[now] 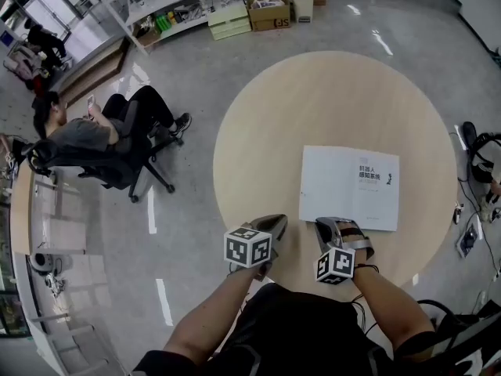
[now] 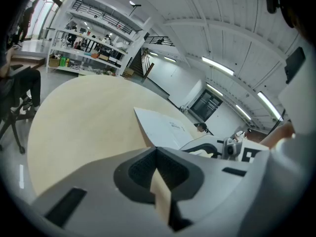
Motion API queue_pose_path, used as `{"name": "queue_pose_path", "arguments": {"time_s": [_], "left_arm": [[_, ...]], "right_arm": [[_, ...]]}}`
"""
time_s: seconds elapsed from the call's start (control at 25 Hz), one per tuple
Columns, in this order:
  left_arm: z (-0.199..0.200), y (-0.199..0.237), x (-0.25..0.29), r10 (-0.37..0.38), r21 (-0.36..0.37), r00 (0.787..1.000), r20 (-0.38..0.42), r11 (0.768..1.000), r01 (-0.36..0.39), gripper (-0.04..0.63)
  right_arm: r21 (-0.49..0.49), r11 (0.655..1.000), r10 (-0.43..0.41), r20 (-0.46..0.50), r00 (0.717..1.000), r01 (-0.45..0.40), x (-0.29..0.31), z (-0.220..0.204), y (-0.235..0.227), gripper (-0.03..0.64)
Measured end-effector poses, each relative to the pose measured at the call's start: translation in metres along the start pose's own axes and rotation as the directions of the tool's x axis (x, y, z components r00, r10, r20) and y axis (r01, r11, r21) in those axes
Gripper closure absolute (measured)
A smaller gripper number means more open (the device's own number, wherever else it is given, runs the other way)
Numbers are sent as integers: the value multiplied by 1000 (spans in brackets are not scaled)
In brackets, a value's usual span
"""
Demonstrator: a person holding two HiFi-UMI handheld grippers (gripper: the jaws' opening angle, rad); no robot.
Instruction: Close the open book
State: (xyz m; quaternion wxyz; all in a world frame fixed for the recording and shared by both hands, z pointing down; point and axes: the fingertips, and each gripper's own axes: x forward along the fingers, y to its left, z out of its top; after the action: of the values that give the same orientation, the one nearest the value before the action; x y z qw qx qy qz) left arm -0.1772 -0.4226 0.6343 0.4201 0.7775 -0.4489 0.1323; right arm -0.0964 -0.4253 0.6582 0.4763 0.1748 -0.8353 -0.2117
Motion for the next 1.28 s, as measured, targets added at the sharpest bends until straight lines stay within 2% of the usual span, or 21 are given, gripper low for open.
{"name": "queue_pose_path", "arguments": {"time_s": [0.12,0.2,0.28,0.36,0.44,0.48,0.6,0.72,0.84,0.88,0.92,0.96,1.04,1.2,1.28], "left_arm": [[7,-12,11,-26,23,1000,-12,999,26,606],[14,-23,23,-52,54,998,-26,997,53,606],[21,-37,34,-80,78,996,-37,994,82,606],[25,-51,45,-106,94,993,-49,989,111,606],[25,-65,58,-133,112,989,-71,984,140,606],[24,-72,64,-145,124,986,-87,980,155,606],[17,-90,79,-172,155,977,-128,969,191,606],[11,-105,84,-175,161,973,-149,967,199,606],[7,-110,82,-166,179,969,-180,964,199,606],[5,-111,83,-164,184,969,-186,963,199,606],[3,-112,85,-163,187,969,-188,962,198,606],[1,-112,88,-161,188,969,-187,962,196,606],[-1,-111,92,-157,189,970,-186,963,192,606],[-2,-110,92,-157,188,970,-183,963,191,606],[-1,-111,91,-161,186,972,-171,964,192,606]], "right_arm": [[142,988,-67,69,995,57,-30,-2,-19,612],[232,967,-126,92,988,101,-51,-10,-32,612],[328,932,-195,97,976,153,-71,-23,-44,612],[449,871,-267,85,960,202,-90,-44,-56,612],[600,767,-319,50,946,227,-104,-75,-62,612],[680,696,-332,21,943,231,-108,-93,-61,612],[860,449,-335,-90,938,243,-116,-153,-52,612],[941,265,-306,-126,944,212,-118,-197,-44,607],[985,56,-255,-146,956,165,-114,-225,-31,596],[986,5,-240,-160,958,166,-114,-234,-26,584],[985,-30,-226,-174,958,172,-113,-243,-21,575],[982,-54,-217,-189,958,181,-112,-252,-17,563],[975,-77,-207,-221,953,209,-113,-268,-11,533],[962,-79,-203,-271,941,260,-123,-282,-8,532],[961,-68,-228,-277,933,269,-130,-279,-16,532]]}}
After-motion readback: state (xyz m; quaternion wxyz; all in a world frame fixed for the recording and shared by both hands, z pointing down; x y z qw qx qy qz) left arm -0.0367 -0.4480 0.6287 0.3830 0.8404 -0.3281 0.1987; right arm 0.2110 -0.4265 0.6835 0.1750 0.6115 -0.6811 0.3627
